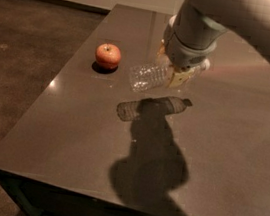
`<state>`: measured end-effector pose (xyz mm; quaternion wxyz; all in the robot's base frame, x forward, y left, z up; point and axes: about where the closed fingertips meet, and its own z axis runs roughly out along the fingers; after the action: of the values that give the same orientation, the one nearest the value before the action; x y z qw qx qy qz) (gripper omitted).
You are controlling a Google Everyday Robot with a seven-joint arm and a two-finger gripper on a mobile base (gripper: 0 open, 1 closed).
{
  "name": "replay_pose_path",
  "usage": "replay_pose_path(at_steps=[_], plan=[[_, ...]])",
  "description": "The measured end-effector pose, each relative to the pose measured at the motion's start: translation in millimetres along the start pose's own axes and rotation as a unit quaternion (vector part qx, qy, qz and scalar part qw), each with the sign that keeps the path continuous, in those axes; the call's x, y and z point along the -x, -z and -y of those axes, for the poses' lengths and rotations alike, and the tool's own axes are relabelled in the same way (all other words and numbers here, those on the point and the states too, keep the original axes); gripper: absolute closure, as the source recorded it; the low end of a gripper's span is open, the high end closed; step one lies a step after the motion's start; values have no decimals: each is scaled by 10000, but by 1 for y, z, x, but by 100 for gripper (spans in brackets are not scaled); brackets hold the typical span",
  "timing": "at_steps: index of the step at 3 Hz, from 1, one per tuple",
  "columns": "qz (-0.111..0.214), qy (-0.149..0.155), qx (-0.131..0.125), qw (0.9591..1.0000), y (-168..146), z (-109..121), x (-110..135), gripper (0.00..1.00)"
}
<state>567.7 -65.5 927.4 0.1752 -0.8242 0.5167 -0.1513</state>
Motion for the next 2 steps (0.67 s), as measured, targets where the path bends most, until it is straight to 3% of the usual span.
replay_pose_path(at_steps=[1,2], plan=[[-127,764,-780,9939,21,12,-10,100],[-360,1552,-1431,9768,37,20,-9,100]])
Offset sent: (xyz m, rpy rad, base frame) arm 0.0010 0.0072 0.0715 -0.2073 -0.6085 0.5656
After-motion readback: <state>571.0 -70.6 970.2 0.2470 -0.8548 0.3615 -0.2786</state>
